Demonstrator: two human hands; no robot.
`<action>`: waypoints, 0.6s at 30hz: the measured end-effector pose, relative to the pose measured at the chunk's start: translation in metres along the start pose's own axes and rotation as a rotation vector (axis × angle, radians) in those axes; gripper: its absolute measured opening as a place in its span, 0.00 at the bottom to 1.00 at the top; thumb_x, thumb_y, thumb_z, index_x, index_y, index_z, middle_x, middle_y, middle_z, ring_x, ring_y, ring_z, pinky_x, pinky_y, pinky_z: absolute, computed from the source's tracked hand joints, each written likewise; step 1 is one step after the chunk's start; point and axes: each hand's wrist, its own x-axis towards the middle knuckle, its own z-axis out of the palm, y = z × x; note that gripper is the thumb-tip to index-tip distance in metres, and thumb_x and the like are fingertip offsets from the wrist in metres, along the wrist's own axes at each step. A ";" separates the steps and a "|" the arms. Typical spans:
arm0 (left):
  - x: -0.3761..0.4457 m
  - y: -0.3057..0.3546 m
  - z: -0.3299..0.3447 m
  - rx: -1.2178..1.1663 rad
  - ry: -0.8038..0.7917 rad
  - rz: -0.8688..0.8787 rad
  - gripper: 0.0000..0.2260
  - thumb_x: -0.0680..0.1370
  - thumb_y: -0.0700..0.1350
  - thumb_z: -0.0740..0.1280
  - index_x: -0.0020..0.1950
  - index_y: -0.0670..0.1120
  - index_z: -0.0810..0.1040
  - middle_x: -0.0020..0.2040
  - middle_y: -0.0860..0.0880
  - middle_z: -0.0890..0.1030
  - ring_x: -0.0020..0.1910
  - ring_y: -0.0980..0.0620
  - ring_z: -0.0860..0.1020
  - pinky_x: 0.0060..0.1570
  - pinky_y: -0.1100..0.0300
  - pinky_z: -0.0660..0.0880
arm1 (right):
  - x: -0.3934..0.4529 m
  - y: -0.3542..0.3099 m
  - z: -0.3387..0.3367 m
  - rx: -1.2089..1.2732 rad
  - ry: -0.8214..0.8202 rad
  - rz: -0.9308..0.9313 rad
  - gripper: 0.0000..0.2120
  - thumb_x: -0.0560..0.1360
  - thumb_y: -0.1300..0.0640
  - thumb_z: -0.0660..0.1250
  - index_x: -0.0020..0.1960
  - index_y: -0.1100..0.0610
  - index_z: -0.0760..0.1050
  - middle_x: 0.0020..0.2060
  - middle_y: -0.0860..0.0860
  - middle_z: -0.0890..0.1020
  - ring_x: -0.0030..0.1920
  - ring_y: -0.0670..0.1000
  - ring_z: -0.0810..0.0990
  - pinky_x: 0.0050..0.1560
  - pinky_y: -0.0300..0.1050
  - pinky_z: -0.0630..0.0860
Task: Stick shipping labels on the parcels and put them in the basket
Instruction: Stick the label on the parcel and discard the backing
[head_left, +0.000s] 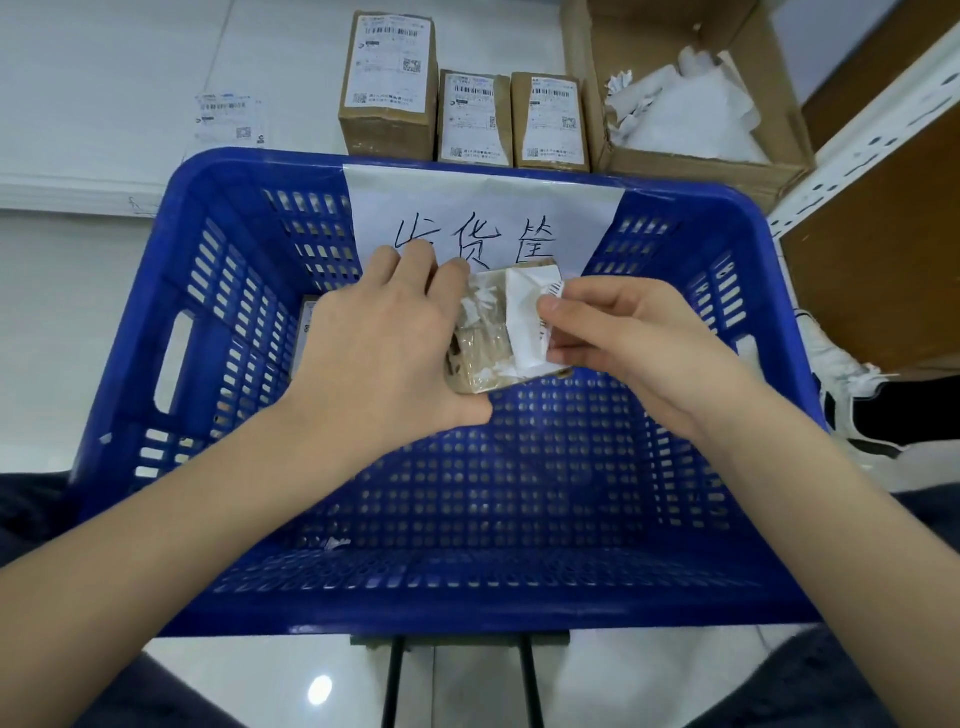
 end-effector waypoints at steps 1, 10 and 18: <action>0.000 0.000 0.000 -0.001 0.001 0.002 0.37 0.55 0.61 0.70 0.58 0.40 0.77 0.46 0.43 0.76 0.43 0.42 0.75 0.29 0.61 0.58 | 0.000 0.000 0.000 -0.016 -0.003 -0.007 0.05 0.74 0.59 0.70 0.43 0.61 0.81 0.34 0.53 0.81 0.37 0.47 0.79 0.46 0.40 0.80; 0.000 0.003 0.000 -0.013 0.006 0.029 0.38 0.54 0.61 0.66 0.57 0.39 0.78 0.45 0.43 0.77 0.42 0.42 0.76 0.29 0.64 0.56 | 0.000 0.001 0.001 -0.076 0.133 -0.125 0.03 0.70 0.65 0.73 0.38 0.60 0.81 0.29 0.53 0.81 0.29 0.47 0.78 0.34 0.37 0.77; 0.000 0.003 0.002 -0.022 0.007 0.034 0.38 0.54 0.61 0.67 0.57 0.39 0.78 0.45 0.43 0.77 0.42 0.42 0.76 0.28 0.61 0.61 | 0.000 0.003 0.001 -0.146 0.131 -0.163 0.08 0.76 0.59 0.67 0.44 0.62 0.82 0.41 0.61 0.84 0.36 0.51 0.80 0.41 0.39 0.80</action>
